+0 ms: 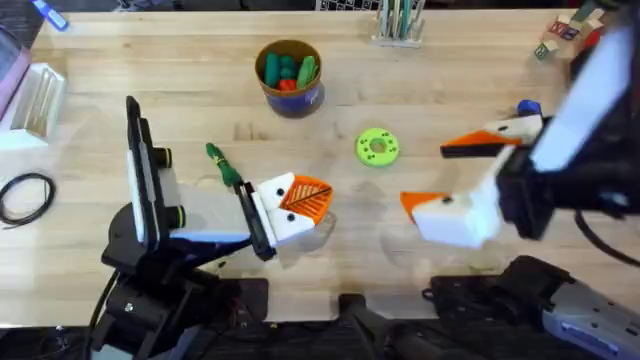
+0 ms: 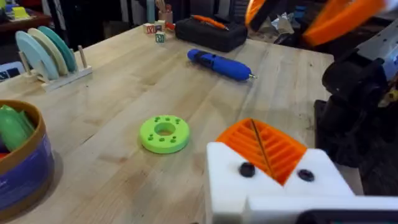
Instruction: Pick up the gripper from the table and insert it into the empty holder that is missing its gripper. Then pick up a screw, insert it into the mounting hole, and use the screwdriver to tighten it. Finally, clean up the table by picking up the vegetable and placing it into the bucket.
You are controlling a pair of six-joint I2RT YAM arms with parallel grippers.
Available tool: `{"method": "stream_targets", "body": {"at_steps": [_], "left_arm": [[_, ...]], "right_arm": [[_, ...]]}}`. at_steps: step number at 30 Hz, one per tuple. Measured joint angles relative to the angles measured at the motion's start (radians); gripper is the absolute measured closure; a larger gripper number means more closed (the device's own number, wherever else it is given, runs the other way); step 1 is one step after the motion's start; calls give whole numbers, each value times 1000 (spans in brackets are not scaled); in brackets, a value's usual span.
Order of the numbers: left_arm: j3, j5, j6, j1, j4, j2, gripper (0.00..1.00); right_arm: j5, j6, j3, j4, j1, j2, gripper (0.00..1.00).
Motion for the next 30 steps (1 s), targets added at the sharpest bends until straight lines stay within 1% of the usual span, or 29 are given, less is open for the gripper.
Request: {"method": "stream_targets", "body": {"at_steps": [3,6,7,11,15,18,21,25,28,30], "left_arm": [[0,0,0,0,0,0,992],[0,0,-3,0,0,0,992],[0,0,-5,0,0,0,992],[0,0,-6,0,0,0,992],[0,0,-6,0,0,0,992],[0,0,-7,0,0,0,992],[0,0,-8,0,0,0,992],[0,0,-10,0,0,0,992],[0,0,-10,0,0,0,992],[0,0,-10,0,0,0,992]], "right_arm": [[92,-4,0,-6,-71,79,11],[163,-8,0,-5,-193,170,11],[189,-8,0,-1,-243,199,11],[292,-11,0,51,-486,317,10],[342,-11,0,127,-716,404,10],[360,-11,0,184,-861,448,10],[370,-11,0,251,-982,482,10],[375,-23,0,328,-1105,523,10],[378,-78,0,345,-1161,547,11],[379,-131,0,345,-1178,558,10]]}}
